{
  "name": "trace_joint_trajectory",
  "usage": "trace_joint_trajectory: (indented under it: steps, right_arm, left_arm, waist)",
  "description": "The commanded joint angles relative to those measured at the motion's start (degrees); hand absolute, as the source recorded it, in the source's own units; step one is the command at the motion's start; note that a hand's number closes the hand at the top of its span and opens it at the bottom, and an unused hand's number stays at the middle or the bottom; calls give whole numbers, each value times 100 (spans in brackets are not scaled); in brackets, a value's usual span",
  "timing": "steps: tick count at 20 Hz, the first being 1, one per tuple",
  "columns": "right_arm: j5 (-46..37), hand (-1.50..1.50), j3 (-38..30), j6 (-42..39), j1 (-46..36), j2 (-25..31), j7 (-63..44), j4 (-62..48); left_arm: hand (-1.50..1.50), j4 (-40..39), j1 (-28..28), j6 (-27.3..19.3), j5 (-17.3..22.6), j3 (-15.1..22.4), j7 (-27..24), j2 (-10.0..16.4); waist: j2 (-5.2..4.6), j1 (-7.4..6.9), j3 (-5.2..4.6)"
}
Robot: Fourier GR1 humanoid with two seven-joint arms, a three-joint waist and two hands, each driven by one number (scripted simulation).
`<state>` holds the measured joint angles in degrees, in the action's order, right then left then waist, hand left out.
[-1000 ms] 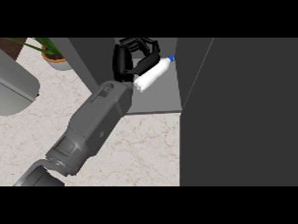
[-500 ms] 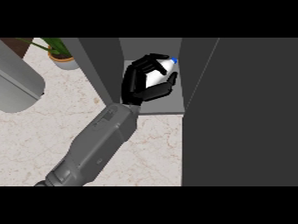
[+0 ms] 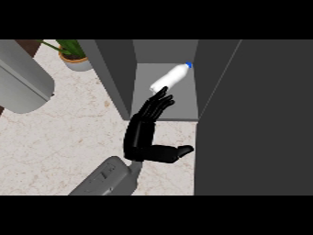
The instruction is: Pick up the bottled water, place it into the cabinet and close the cabinet
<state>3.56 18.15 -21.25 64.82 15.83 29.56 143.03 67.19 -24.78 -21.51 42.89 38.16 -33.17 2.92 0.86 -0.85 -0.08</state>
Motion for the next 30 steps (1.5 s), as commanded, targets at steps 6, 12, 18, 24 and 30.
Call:
trace_joint_trajectory:
  steps: [6, 12, 18, 24, 30]
  right_arm:
    - [-567, -150, 152, -85, 210, 470, -344, 969]
    - [-1236, 150, 253, -692, -537, 1240, -200, 939]
    - [-1492, 150, 685, -806, -1022, 1600, -676, 1153]
    - [-1311, 150, 1570, -513, -1502, 1396, -1546, 1291]
    - [-1076, 150, 2256, -309, -2170, 1176, -2542, 923]
  left_arm:
    - [-150, 2133, 2312, -165, -144, 315, -449, 1300]
    - [-150, 2790, 3113, 485, -105, 356, -791, 2115]
    - [-150, 3288, 4014, 939, -8, 37, -1331, 2933]
    - [-150, 3518, 4628, 1612, 346, -570, -1702, 3771]
    - [-150, 3676, 5262, 2267, 446, -760, -2039, 4385]
  waist:
    - [-15, -119, -6]
    - [16, -189, -22]
    - [20, -213, -37]
    - [-57, -251, -52]
    - [-128, -429, -54]
